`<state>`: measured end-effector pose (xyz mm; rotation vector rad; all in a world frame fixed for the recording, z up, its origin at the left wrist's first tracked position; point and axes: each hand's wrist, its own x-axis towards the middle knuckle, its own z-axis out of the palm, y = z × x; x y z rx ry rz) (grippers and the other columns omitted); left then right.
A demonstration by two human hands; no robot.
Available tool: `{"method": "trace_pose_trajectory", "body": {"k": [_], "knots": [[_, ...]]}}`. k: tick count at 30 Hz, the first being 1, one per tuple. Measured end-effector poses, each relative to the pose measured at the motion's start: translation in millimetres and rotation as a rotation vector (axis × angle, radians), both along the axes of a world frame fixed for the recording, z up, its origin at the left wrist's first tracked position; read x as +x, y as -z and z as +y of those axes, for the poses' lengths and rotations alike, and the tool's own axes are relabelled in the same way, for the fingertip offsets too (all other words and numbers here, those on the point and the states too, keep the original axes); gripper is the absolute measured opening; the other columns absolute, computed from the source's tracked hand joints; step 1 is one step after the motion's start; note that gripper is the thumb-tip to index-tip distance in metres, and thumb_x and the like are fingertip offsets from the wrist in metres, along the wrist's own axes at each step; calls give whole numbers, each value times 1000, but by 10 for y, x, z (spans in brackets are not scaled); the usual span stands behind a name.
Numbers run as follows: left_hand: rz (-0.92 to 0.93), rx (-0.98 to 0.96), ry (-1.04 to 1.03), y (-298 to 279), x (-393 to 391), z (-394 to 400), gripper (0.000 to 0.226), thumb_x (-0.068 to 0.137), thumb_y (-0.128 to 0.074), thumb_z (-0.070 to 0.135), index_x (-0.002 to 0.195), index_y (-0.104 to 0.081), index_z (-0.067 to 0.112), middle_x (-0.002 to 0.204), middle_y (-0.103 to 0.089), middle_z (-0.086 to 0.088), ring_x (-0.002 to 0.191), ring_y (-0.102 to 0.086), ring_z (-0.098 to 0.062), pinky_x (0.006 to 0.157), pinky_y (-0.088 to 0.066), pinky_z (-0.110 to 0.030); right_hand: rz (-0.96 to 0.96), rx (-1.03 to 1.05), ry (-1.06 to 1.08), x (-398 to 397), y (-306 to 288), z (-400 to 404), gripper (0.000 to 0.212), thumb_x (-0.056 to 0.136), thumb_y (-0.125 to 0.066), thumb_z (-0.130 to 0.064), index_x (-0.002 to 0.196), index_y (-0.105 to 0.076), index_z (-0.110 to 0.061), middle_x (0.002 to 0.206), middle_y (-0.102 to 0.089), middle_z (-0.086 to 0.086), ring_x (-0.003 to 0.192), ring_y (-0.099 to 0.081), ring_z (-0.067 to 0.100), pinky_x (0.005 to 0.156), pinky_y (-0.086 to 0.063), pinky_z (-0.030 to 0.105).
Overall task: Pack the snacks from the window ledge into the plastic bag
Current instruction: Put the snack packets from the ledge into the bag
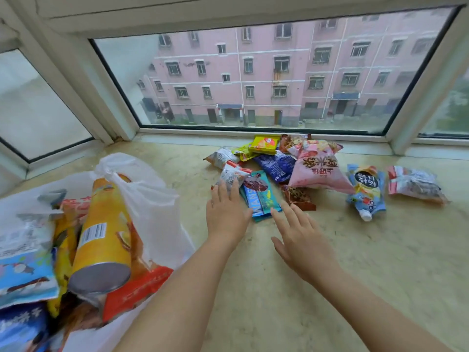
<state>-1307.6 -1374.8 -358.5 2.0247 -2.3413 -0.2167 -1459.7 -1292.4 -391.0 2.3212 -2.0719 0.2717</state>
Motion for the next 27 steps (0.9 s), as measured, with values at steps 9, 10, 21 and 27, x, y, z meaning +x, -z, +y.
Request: {"method": "trace_pose_trajectory", "body": {"k": [9,10,21,27], "knots": [[91,-40,-42,313,75,-528,55,98,-24,55,150,-10,42,159,-9,-12,144,-15,-29,111,-20,-45,-116,40,178,376,259,-666,67,82,-28,-58,122,-63,-17,123,-58,27,107,-59,40,88,-47,50],[114,-38,-50,313,98,-536,52,100,-24,53,149,-13,45,155,-20,-13,139,-25,-30,108,-25,-43,-135,31,208,422,243,-694,70,83,-24,-62,127,-59,-21,129,-54,25,113,-55,38,93,-42,51],[57,32,-93,185,171,28,52,98,-35,49,148,-19,47,129,-49,-11,116,-44,-28,90,-39,-39,-125,124,268,498,85,-429,31,89,-52,-48,114,-60,-31,132,-48,10,118,-48,28,83,-37,38],[83,126,-161,100,219,354,49,96,-38,52,144,-30,41,132,-45,-11,117,-45,-30,93,-35,-38,-131,214,287,497,-42,-177,33,91,-49,-45,117,-59,-28,127,-49,8,117,-47,28,86,-37,35]]}}
